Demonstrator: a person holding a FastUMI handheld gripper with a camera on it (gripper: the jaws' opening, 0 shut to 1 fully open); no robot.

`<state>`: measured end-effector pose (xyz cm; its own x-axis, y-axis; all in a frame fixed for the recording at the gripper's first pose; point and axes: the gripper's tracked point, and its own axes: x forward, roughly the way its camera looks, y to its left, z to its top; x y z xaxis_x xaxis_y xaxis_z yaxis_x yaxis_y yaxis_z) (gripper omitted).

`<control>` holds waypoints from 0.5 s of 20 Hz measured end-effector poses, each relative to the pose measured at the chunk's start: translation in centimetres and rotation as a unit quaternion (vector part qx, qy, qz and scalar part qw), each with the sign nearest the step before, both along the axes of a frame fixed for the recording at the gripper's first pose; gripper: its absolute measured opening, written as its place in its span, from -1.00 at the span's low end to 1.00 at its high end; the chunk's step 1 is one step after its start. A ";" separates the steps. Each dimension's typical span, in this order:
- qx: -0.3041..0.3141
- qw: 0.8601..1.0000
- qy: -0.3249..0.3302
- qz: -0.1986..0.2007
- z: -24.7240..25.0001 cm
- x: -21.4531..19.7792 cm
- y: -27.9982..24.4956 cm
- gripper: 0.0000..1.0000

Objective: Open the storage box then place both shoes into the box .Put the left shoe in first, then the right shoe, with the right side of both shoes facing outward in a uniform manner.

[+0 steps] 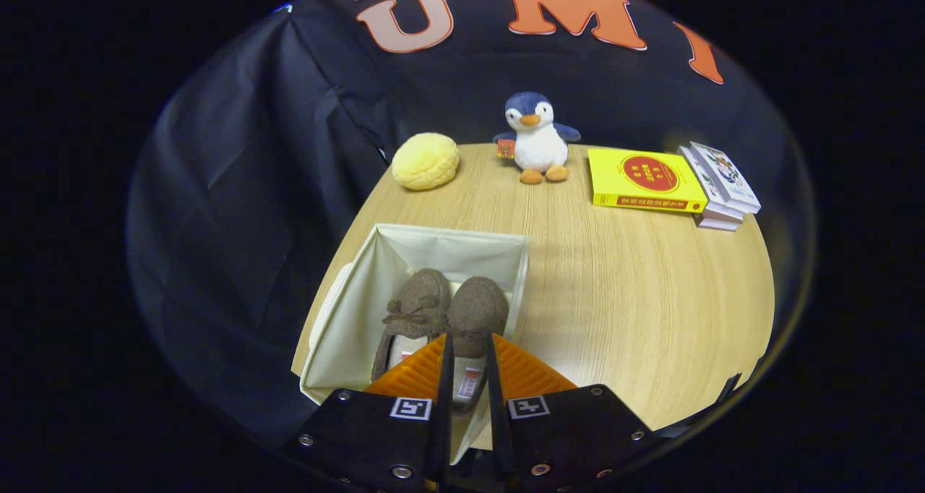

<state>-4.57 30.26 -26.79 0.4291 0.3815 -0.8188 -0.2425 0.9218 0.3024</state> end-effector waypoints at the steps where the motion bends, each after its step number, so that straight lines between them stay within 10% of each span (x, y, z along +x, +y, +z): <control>1: 0.004 1.000 -0.019 -0.002 0.9 0.4 -0.9 -0.49; 5: 0.033 0.995 -0.089 -0.030 4.6 2.4 -5.4 -0.29; 10: 0.063 0.980 -0.171 -0.075 9.7 4.1 -11.8 0.54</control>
